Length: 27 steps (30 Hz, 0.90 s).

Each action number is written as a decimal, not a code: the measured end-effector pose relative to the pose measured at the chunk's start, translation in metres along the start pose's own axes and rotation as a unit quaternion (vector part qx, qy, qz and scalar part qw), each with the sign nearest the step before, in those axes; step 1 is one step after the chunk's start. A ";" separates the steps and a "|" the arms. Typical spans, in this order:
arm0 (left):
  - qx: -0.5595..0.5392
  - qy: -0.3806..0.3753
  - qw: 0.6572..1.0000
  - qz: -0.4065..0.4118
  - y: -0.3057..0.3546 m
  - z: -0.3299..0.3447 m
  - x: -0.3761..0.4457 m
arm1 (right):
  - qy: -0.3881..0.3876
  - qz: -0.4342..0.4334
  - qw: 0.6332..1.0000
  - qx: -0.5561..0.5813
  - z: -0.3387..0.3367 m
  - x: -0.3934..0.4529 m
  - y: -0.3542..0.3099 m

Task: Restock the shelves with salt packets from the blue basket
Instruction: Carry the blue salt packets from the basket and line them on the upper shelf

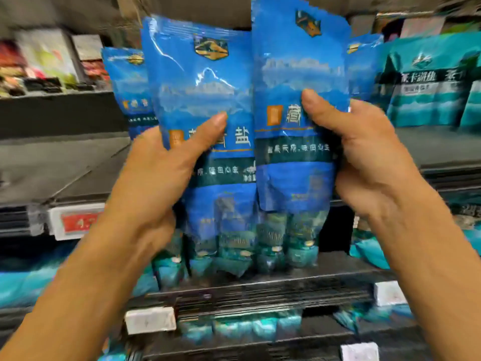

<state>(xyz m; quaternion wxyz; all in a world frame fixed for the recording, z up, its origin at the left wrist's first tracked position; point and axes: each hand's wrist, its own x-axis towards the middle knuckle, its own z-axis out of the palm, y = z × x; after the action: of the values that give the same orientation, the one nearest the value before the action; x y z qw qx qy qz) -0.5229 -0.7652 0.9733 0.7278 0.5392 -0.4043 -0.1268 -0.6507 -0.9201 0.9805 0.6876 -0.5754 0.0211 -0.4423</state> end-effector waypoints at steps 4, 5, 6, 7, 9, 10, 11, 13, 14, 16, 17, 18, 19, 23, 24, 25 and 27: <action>0.010 0.028 0.999 0.027 0.027 -0.033 0.058 | -0.034 0.006 0.999 -0.001 0.044 0.068 -0.002; 0.008 0.037 0.999 0.035 0.029 -0.043 0.073 | -0.036 0.017 0.999 -0.009 0.056 0.084 0.003; 0.008 0.045 0.998 0.036 0.029 -0.054 0.089 | -0.039 0.031 0.999 -0.014 0.067 0.099 0.010; 0.009 0.047 0.998 0.027 0.026 -0.065 0.104 | -0.040 0.041 0.998 -0.017 0.076 0.113 0.018; 0.008 0.048 0.999 -0.007 0.017 -0.090 0.129 | -0.033 0.053 0.998 -0.021 0.093 0.138 0.040; 0.007 0.051 0.998 -0.023 0.012 -0.103 0.140 | -0.033 0.061 0.997 -0.021 0.101 0.150 0.052; 0.006 0.053 0.998 -0.037 0.006 -0.114 0.148 | -0.034 0.068 0.997 -0.021 0.107 0.160 0.064; 0.011 0.053 0.997 -0.061 -0.006 -0.134 0.162 | -0.041 0.075 0.996 -0.034 0.117 0.177 0.087; 0.015 0.052 0.996 -0.071 -0.013 -0.142 0.167 | -0.045 0.074 0.995 -0.053 0.118 0.184 0.100; 0.031 0.048 0.994 -0.093 -0.025 -0.159 0.172 | -0.063 0.081 0.989 -0.107 0.117 0.188 0.120; 0.048 0.041 0.993 -0.104 -0.030 -0.167 0.173 | -0.072 0.084 0.984 -0.139 0.115 0.189 0.128; 0.076 0.026 0.991 -0.111 -0.033 -0.175 0.174 | -0.083 0.081 0.978 -0.175 0.111 0.188 0.133; 0.125 0.006 0.986 -0.113 -0.035 -0.183 0.175 | -0.096 0.069 0.969 -0.217 0.108 0.187 0.135; 0.390 0.012 0.914 -0.109 -0.031 -0.201 0.174 | -0.149 0.040 0.900 -0.407 0.097 0.187 0.126; 0.404 0.020 0.908 -0.108 -0.031 -0.203 0.174 | -0.153 0.037 0.885 -0.439 0.095 0.186 0.124; 0.406 0.026 0.908 -0.105 -0.031 -0.204 0.176 | -0.146 0.034 0.875 -0.461 0.095 0.185 0.123; 0.409 0.032 0.907 -0.096 -0.033 -0.206 0.179 | -0.130 0.037 0.870 -0.474 0.096 0.183 0.123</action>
<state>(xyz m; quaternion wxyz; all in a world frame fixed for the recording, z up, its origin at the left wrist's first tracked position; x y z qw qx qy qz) -0.2507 -0.7489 1.0058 0.4402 0.8296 -0.3435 -0.0025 -0.4159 -0.9681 1.0015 0.3447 -0.8832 0.1601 -0.2746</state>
